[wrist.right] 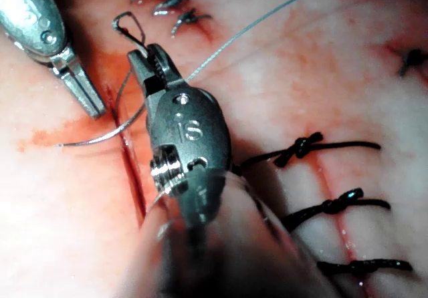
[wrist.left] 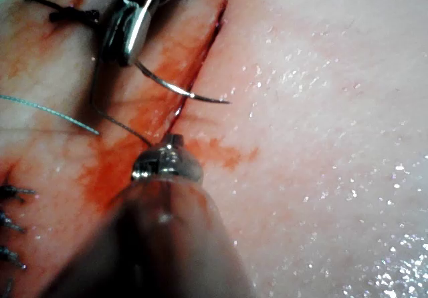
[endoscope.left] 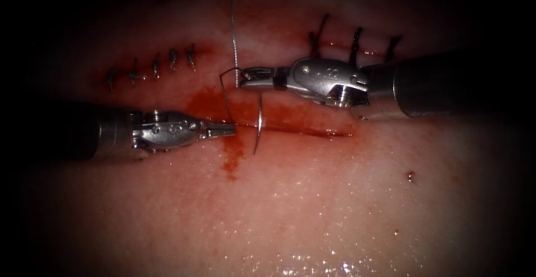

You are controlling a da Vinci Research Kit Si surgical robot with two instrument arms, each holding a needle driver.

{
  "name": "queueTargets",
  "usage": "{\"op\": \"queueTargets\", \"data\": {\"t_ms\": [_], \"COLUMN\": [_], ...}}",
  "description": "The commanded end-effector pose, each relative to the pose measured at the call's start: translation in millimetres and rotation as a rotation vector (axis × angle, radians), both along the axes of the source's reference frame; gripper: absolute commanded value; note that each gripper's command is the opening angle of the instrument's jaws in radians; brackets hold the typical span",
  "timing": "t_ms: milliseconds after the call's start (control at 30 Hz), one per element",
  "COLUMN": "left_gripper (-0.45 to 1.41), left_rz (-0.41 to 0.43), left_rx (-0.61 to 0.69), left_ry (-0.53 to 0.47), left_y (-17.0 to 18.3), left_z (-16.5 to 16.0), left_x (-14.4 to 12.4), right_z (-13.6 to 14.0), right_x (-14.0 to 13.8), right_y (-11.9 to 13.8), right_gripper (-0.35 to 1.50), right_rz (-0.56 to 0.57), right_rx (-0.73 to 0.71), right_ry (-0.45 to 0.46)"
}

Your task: Wound Closure

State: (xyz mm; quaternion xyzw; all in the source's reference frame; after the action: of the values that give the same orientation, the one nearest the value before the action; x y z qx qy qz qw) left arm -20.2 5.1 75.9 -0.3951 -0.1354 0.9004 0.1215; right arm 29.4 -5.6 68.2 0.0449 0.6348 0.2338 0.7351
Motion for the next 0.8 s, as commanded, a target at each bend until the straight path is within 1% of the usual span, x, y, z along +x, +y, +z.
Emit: {"op": "queueTargets", "data": {"t_ms": [33, 133, 333, 400, 500, 667, 800], "left_gripper": [-0.45, -0.45, -0.45, -0.45, -0.45, -0.45, -0.45], "left_rz": [0.007, 0.017, 0.041, 0.044, 0.055, 0.081, 0.077], "left_rx": [0.001, 0.006, 0.028, 0.033, 0.036, 0.049, 0.054], "left_ry": [0.014, 0.072, 0.129, 0.139, 0.157, 0.214, 0.244], "left_y": [-0.5, 0.0, -0.1, 0.0, 0.2, 1.1, 1.8], "left_z": [0.7, 1.3, 2.6, 2.9, 3.3, 3.7, 3.9], "left_x": [-0.4, -0.2, -0.1, 0.0, 0.0, 0.3, 0.4], "right_z": [0.6, 0.6, 0.5, 0.5, 0.5, 0.7, 0.9], "right_x": [0.8, 0.9, 1.4, 1.8, 2.3, 3.4, 4.0], "right_y": [-0.4, -0.5, -0.6, -0.7, -0.9, -1.3, -1.7], "right_gripper": [-0.35, -0.35, -0.35, -0.35, -0.35, -0.35, -0.35], "right_rz": [-0.008, -0.017, -0.021, -0.030, -0.040, -0.041, -0.040], "right_rx": [-0.018, -0.081, -0.224, -0.281, -0.317, -0.380, -0.432], "right_ry": [-0.001, -0.013, -0.027, -0.045, -0.047, -0.055, -0.063]}}
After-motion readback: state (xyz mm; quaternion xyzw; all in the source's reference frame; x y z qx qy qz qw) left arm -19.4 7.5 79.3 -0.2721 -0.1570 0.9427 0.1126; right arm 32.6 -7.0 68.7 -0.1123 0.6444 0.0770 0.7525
